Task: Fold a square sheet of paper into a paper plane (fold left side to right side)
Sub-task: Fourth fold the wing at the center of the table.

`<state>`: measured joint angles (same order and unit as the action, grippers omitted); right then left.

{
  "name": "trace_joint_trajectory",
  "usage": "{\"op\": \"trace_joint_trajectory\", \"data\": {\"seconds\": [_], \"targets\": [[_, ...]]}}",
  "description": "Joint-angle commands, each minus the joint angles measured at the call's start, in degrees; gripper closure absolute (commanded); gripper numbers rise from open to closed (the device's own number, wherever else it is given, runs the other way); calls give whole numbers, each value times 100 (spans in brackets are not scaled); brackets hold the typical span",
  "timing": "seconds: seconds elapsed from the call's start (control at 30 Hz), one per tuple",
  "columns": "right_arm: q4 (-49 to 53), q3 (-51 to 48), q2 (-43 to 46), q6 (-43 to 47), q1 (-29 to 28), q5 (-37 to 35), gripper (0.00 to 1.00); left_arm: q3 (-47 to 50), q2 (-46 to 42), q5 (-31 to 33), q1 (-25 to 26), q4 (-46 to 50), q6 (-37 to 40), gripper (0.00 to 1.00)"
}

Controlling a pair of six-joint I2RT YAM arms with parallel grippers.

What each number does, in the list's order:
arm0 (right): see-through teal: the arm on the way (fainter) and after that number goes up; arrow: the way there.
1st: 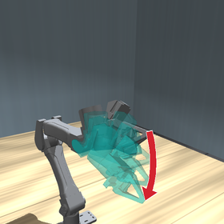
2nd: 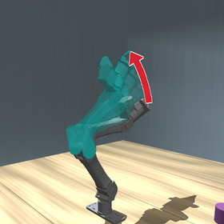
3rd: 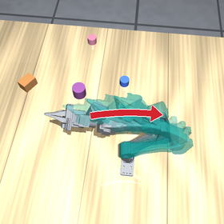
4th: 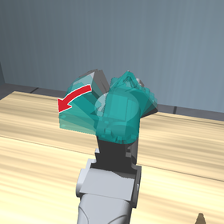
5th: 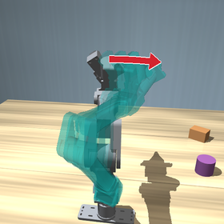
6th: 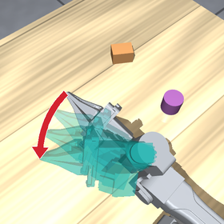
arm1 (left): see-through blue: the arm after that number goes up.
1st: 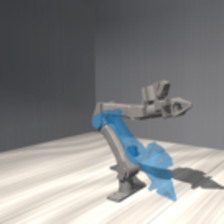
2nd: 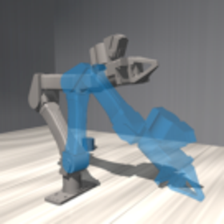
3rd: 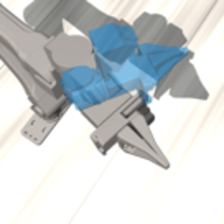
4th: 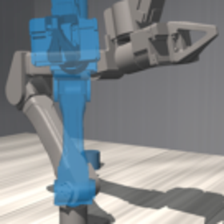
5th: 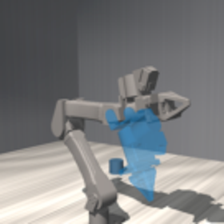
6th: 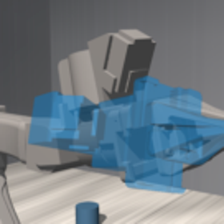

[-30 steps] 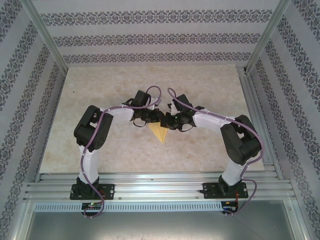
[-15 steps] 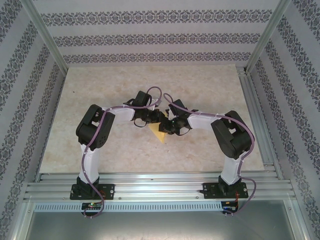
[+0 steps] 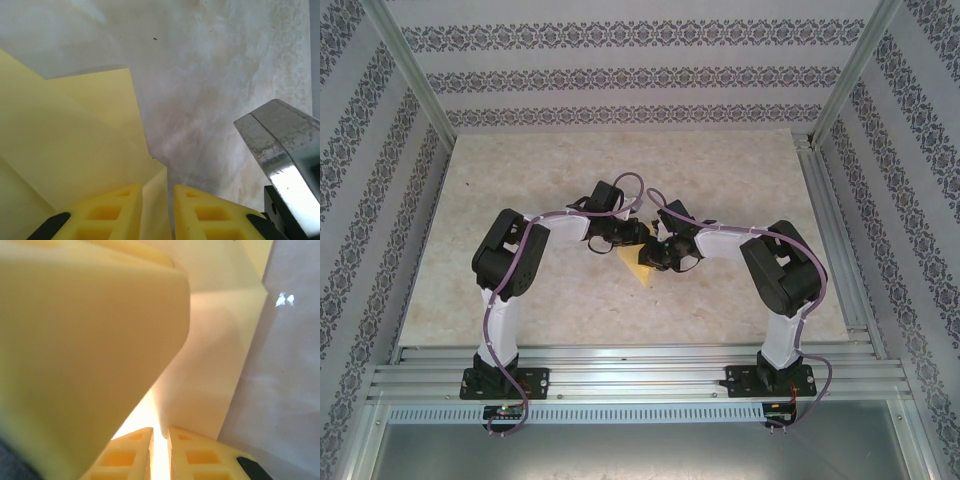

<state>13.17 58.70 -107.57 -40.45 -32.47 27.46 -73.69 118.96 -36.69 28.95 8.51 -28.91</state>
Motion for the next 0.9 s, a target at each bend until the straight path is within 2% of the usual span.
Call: {"op": "trace_joint_trajectory", "data": {"seconds": [0.0,0.33,0.57,0.87], "targets": [[74,-75,-124,81,48,-110,85,-190,73,103,45,150,157,76],[258,-122,-315,64,74,-129,87,-512,257,481,-15,581,341,81],[327,-164,-309,61,74,-206,87,-379,373,643,-211,564,374,86],[378,-156,-335,72,48,-215,87,-611,717,606,-444,515,456,87]]}}
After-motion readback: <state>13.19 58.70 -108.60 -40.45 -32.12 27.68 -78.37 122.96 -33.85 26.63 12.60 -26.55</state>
